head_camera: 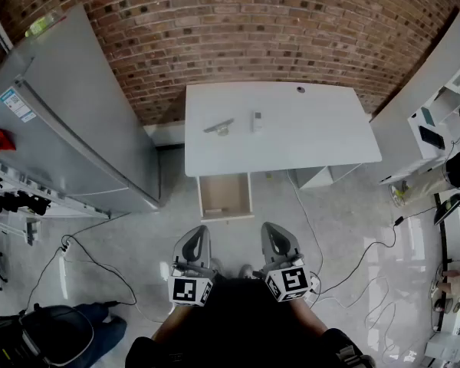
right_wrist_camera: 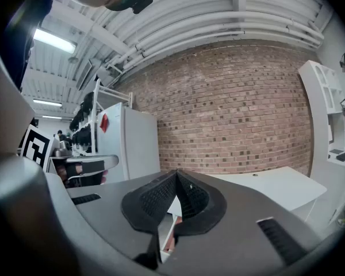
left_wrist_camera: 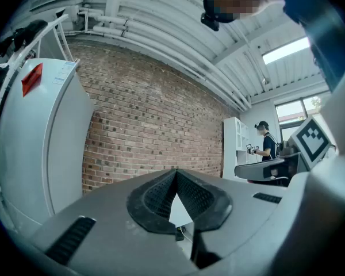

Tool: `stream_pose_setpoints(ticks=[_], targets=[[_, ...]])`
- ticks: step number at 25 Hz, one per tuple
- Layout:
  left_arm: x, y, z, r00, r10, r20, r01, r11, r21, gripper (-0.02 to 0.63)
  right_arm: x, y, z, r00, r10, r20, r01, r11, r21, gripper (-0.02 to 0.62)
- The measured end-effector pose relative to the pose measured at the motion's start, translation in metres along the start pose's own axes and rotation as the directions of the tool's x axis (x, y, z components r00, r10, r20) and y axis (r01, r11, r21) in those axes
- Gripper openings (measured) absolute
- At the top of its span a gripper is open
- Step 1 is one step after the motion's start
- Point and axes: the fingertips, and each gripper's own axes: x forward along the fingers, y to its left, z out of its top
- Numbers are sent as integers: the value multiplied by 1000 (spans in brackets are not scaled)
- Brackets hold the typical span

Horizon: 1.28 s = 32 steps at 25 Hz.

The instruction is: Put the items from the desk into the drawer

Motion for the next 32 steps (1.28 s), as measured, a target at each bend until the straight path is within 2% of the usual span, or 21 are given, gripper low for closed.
stream_pose_setpoints(ticks=[14,16,18,19,32], targets=[[1,1,1,1000,7,5,-7,1000,-2,3,2,-6,1,1000,-8,20,7,1000,24,2],[1,1,1,1000,8,6,-8,1000,-2,3,3,-7,1,1000,-9,22,8,1000,29,26],[0,2,1,1000,6,6,-6,1000,-3,3,4,-6,0,1000,-8,17,8,1000,31,99],[-1,2,1,1000,5,6,-5,1000,-3,3,4,-6,-1,1000,-9,15,8,1000,30,106],[-11,23,1,1000,-11,5,11,1000,-27,3,12,14,-10,999,-25,-28,26,1000,18,106]])
